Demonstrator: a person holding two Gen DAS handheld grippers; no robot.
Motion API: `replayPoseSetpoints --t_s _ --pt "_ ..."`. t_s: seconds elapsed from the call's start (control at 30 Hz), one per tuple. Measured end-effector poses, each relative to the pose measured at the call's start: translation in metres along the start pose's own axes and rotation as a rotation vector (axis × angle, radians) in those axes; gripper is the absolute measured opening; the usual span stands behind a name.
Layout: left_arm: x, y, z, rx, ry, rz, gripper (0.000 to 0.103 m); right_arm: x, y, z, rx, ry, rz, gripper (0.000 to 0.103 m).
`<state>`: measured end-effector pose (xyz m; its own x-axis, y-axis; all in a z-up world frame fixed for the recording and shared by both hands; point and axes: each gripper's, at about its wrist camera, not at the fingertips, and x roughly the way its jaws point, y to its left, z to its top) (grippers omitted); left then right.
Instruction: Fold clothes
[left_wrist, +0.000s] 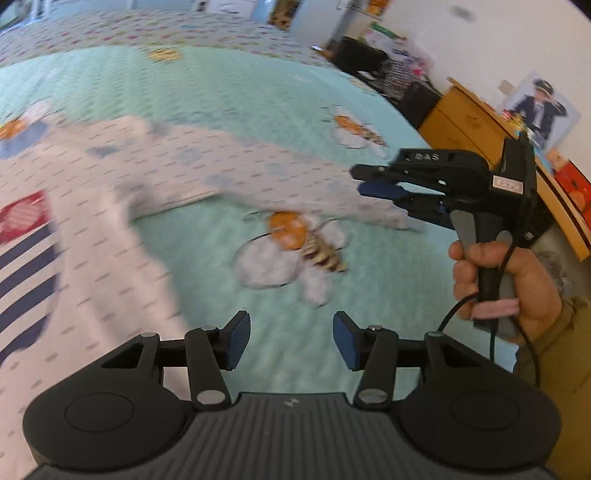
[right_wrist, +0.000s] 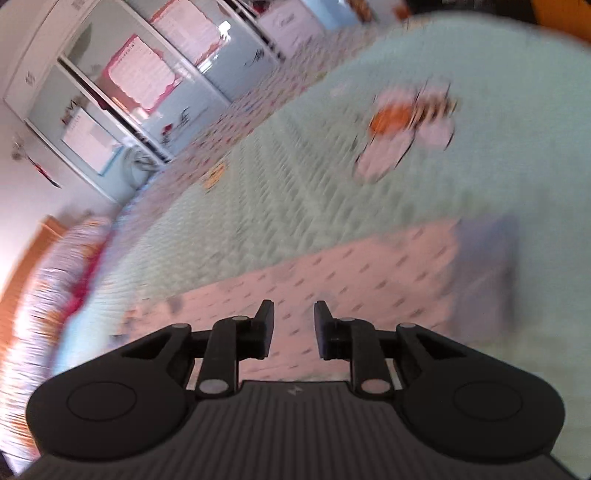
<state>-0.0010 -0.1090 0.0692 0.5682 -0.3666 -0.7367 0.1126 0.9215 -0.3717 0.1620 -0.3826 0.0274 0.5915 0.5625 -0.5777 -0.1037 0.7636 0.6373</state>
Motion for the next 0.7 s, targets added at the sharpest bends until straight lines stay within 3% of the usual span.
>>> replayPoseSetpoints --t_s 0.03,0.1,0.13,0.2,0.27,0.33,0.5,0.7 --pt "-0.002 0.008 -0.002 -0.016 0.001 0.006 0.052 0.01 -0.005 0.001 0.004 0.021 -0.033 0.026" --pt "-0.005 0.022 -0.004 -0.04 0.007 0.015 0.052 0.02 -0.017 0.002 0.019 0.029 -0.111 0.006" --pt "-0.007 0.029 -0.005 -0.052 0.011 0.02 0.052 0.013 -0.025 0.003 0.055 -0.009 -0.106 0.003" --pt "-0.009 0.042 -0.006 -0.073 0.009 0.018 0.052 -0.006 -0.036 0.002 0.12 -0.11 -0.097 0.017" --pt "-0.01 0.052 -0.007 -0.092 0.0 0.017 0.052 -0.033 -0.051 0.004 0.161 -0.225 -0.112 0.05" --pt "-0.01 0.059 -0.007 -0.112 -0.01 0.016 0.053 -0.058 -0.066 0.007 0.201 -0.332 -0.127 0.062" --pt "-0.001 0.064 -0.007 -0.139 -0.003 0.018 0.052 -0.039 -0.1 0.024 0.21 -0.205 -0.115 0.063" --pt "0.003 0.064 -0.007 -0.111 0.005 0.019 0.053 -0.021 -0.097 0.041 0.097 -0.136 -0.048 0.067"
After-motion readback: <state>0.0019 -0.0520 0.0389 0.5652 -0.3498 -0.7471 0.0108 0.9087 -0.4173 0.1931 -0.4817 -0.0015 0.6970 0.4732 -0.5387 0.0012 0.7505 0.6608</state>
